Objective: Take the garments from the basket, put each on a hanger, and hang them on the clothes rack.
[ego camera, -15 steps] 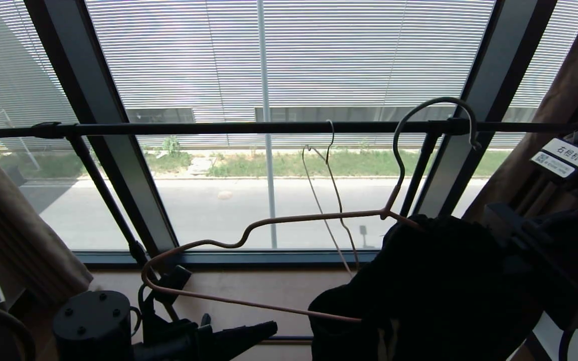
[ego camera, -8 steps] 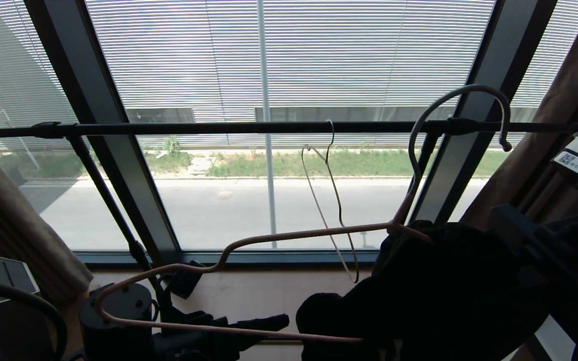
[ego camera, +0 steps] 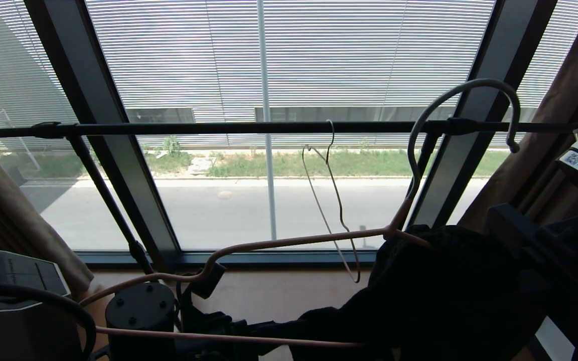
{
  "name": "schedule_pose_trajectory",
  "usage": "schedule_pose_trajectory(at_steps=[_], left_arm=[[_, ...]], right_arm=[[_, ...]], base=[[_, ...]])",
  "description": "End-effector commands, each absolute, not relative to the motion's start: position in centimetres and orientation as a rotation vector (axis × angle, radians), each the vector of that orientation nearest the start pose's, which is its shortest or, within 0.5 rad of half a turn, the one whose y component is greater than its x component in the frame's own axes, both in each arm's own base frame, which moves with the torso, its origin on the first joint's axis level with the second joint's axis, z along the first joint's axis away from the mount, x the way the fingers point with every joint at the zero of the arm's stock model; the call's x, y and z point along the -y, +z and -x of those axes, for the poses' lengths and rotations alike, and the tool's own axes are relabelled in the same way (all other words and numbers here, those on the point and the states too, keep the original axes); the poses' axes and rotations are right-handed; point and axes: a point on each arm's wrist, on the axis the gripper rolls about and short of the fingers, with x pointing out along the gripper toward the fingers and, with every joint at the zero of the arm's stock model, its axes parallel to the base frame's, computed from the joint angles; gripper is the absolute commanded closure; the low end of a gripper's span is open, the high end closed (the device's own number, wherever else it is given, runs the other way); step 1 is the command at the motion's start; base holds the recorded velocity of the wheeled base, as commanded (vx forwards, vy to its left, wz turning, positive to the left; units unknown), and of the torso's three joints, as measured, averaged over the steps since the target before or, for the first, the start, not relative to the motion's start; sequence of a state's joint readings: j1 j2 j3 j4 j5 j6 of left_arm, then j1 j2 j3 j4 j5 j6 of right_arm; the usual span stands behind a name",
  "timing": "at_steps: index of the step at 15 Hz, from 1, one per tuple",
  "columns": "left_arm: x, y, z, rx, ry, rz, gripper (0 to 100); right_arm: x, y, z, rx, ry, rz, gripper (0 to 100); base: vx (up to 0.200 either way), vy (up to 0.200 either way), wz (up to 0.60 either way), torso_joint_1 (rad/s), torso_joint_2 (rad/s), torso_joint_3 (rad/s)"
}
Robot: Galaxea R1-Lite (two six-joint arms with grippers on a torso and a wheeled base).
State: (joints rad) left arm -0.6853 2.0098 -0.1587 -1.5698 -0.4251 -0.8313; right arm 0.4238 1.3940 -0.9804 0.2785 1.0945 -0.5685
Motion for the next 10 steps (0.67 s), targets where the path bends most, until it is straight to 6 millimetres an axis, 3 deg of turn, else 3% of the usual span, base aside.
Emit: schedule_pose_trajectory(at_steps=[1,5,6,10], left_arm=[[17.02,4.96,-18.43,-0.757,-0.924,0.688,0],[17.61,4.86,-18.06,-0.768,-0.947,0.678,0],[17.71,4.89,-18.05,-0.766,-0.952,0.676,100],[17.5,5.01,-18.13,-0.756,-0.938,0.679,100]], right_arm=[[-10.56,23.63,-18.03,-0.281,1.605,0.189,100],[-10.85,23.56,-17.89,-0.284,1.621,0.19,100],[-10.83,23.55,-17.85,-0.284,1.621,0.19,100],[-10.71,23.17,-17.66,-0.298,1.62,0.185,100]], base=[[0.0,0.0,0.0,0.0,0.0,0.0],[0.0,0.0,0.0,0.0,0.0,0.0],[0.0,0.0,0.0,0.0,0.0,0.0],[0.0,0.0,0.0,0.0,0.0,0.0]])
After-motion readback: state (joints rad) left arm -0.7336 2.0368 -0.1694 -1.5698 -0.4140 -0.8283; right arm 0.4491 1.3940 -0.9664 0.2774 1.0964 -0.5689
